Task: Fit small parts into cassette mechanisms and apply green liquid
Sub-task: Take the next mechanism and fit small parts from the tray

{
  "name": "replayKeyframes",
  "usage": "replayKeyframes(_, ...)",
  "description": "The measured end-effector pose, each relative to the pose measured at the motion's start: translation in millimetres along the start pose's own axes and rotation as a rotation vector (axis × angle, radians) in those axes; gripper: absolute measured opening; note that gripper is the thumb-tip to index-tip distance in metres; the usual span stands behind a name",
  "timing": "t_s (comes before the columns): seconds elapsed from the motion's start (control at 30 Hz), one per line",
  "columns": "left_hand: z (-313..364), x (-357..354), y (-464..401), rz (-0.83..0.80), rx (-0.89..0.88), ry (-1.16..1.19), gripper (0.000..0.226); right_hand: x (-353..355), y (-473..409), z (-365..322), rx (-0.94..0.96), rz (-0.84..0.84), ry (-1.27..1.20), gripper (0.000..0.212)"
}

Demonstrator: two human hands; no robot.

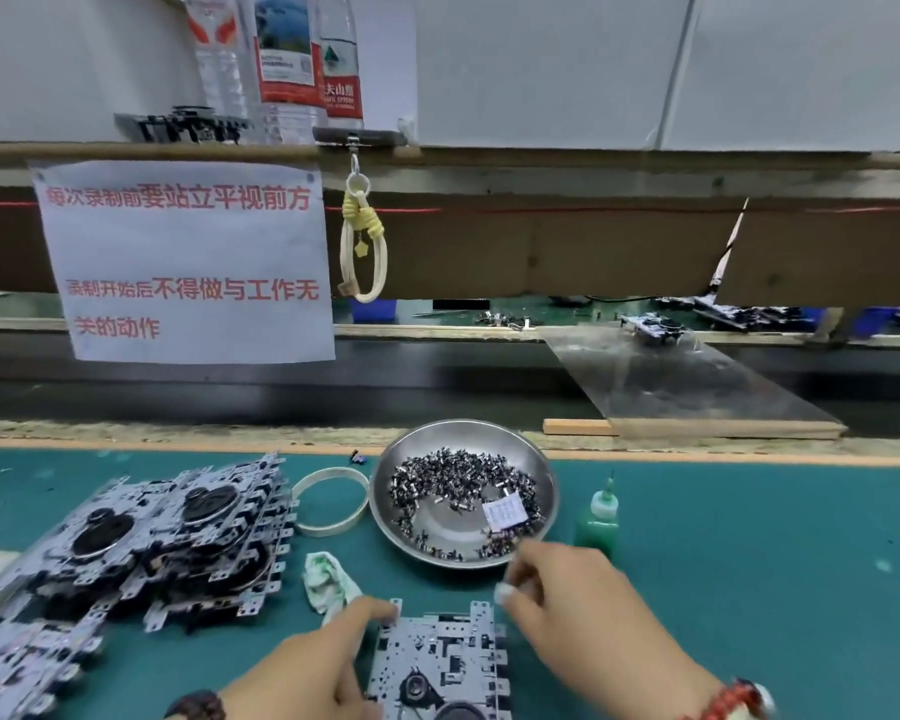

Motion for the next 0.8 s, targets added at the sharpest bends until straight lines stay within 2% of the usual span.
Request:
replayKeyframes(0.03, -2, 1, 2, 0.005, 0.008, 0.007, 0.051, 0, -10, -13, 0.063, 0.014, -0.032, 0.008)
replayKeyframes(0.13, -4, 2, 7, 0.02, 0.022, 0.013, 0.049, -16, -47, -41, 0.156, -0.049, -0.065, 0.018)
replayKeyframes(0.37, -12, 23, 18, 0.19, 0.049, 0.064, 0.027, -68, -106, -35, 0.007, -0.23, 0.179, 0.026)
replayKeyframes(0.5, -21, 20, 21, 0.249, 0.055, 0.067, 0.026, -73, -109, -24, -0.072, -0.227, 0.175, 0.023)
replayKeyframes(0.63, -31, 13, 17, 0.274, 0.091, 0.125, 0.028, -69, -101, -19, -0.065, -0.207, 0.123, 0.004)
replayKeyframes(0.8, -22, 3, 14, 0.262, 0.087, 0.203, 0.021, -65, -98, -23, -0.015, -0.197, 0.146, 0.011)
Point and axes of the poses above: each hand's wrist, its own y-axis away from the middle knuckle, its own x-axis out of the back of the hand, z = x × y, the point moved 10 cm from there along -y, towards the middle knuckle, and after that the axes turned 13 degrees about -y, right-handed, at the moved point
